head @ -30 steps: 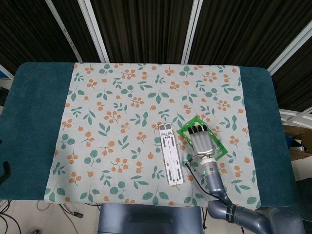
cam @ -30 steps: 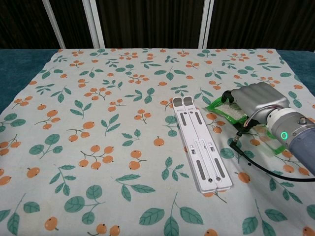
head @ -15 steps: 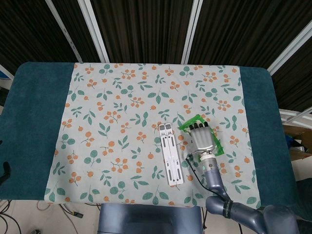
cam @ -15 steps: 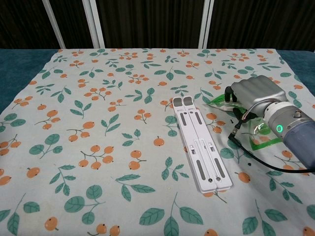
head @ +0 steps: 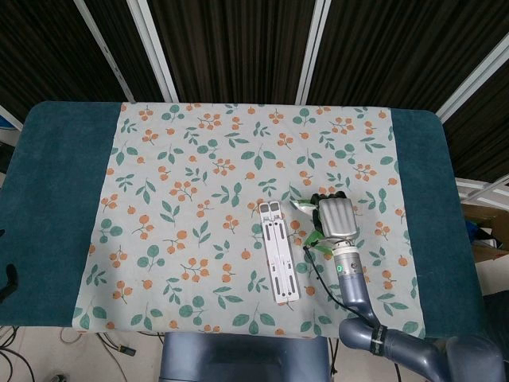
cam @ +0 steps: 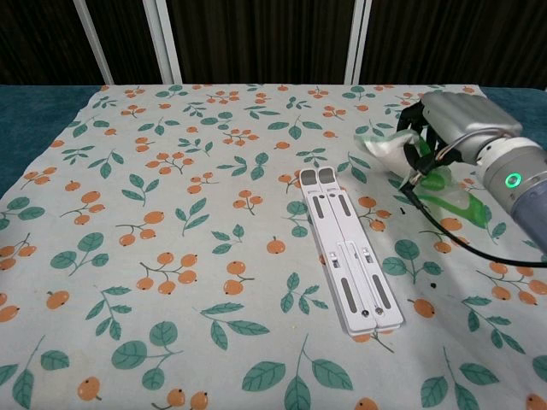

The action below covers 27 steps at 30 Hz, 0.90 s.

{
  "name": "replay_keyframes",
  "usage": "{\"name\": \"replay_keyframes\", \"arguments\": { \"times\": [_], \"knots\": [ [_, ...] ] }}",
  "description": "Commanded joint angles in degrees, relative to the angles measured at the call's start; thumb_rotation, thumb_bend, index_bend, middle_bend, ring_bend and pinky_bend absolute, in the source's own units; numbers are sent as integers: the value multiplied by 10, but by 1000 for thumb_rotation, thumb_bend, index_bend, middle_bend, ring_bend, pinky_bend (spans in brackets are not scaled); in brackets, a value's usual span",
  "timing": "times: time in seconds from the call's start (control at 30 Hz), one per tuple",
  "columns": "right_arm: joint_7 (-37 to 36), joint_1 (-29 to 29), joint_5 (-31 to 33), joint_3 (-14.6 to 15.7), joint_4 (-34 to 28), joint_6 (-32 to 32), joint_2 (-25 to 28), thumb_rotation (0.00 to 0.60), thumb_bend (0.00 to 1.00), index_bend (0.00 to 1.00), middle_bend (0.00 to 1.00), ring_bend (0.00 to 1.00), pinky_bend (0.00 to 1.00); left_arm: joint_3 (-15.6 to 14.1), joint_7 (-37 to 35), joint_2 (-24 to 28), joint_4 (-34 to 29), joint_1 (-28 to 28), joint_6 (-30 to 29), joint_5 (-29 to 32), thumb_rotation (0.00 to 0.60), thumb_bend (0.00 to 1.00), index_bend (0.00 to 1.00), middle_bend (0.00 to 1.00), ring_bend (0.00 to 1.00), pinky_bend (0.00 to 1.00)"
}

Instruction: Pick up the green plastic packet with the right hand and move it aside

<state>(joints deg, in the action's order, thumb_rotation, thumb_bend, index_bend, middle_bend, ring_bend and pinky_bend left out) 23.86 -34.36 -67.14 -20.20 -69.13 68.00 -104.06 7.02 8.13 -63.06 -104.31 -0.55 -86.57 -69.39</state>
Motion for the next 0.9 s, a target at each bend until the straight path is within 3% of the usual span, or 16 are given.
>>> {"name": "replay_keyframes", "arguments": {
  "times": [0.03, 0.27, 0.43, 0.7, 0.9],
  "knots": [
    [-30, 6, 7, -25, -49, 1, 42, 600, 597, 605, 574, 542, 349, 0, -1, 0, -1, 0, 0, 0, 600, 547, 145, 0, 0, 0],
    [-97, 13, 48, -71, -153, -33, 122, 600, 597, 623, 579, 543, 349, 0, -2, 0, -2, 1, -1, 0, 600, 547, 145, 0, 0, 0],
    [-125, 18, 47, -98, -202, -20, 164, 600, 596, 626, 579, 542, 349, 0, -3, 0, -2, 1, -1, -1, 600, 546, 145, 0, 0, 0],
    [-168, 36, 34, -119, -287, 8, 225, 600, 596, 629, 580, 541, 349, 0, -5, 1, -3, 1, 0, 0, 600, 546, 145, 0, 0, 0],
    [-254, 54, 37, -140, -355, -3, 275, 600, 593, 630, 577, 540, 348, 0, -7, 1, -4, 1, 0, 0, 600, 546, 145, 0, 0, 0]
  ]
}}
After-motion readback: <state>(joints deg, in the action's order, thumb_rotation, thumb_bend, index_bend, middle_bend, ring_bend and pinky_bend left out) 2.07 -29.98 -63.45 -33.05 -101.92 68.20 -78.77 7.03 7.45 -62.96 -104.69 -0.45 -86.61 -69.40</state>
